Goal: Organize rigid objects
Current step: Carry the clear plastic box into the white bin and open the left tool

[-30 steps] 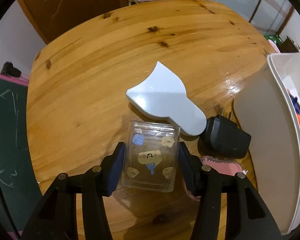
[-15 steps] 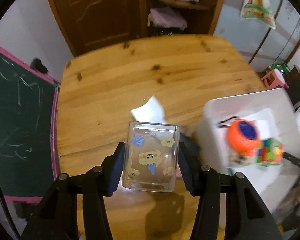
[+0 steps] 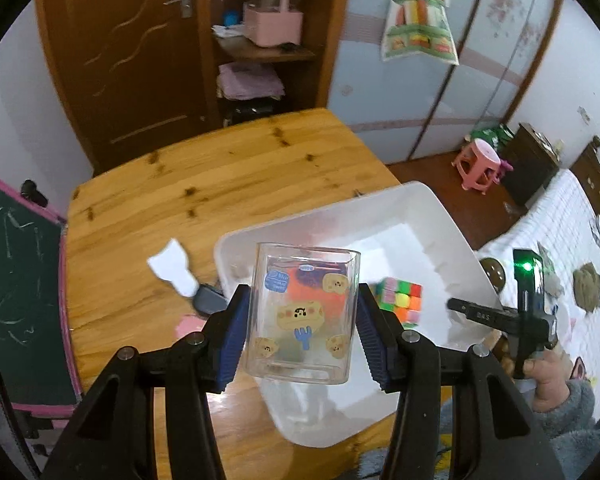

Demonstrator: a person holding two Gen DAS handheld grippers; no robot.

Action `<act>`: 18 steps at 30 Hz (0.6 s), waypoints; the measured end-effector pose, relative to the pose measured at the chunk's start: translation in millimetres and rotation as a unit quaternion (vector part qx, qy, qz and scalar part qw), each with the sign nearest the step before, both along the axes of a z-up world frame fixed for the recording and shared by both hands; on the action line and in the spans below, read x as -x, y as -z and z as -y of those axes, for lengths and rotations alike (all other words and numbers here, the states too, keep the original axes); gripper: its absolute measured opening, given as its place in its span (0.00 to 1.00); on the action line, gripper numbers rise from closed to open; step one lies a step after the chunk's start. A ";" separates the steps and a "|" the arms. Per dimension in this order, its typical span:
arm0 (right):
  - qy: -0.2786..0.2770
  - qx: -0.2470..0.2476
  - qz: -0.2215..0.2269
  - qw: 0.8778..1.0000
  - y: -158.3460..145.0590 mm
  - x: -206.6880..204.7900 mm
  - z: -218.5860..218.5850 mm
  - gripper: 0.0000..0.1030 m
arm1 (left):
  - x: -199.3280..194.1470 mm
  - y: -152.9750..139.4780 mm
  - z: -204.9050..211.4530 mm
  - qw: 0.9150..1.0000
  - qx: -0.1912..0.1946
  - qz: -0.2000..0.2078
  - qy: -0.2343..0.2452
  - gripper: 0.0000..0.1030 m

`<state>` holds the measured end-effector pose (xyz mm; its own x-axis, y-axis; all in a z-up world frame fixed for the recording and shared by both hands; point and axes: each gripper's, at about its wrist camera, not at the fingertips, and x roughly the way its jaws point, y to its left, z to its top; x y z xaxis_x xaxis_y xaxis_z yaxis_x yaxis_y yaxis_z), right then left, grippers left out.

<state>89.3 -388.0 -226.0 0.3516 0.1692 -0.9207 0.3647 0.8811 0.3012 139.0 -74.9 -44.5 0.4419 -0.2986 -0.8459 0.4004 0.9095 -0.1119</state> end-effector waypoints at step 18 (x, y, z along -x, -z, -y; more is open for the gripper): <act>-0.006 -0.039 0.018 0.999 9.4 1.6 13.5 0.21 | 6.0 97.0 55.9 0.991 -0.091 -0.096 0.023 0.53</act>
<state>87.6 -401.5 -235.3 0.3817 0.2453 -0.8912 0.3418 0.8583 0.3826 133.1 -130.8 -141.5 0.2570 -0.1503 -0.9547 0.4297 0.9026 -0.0264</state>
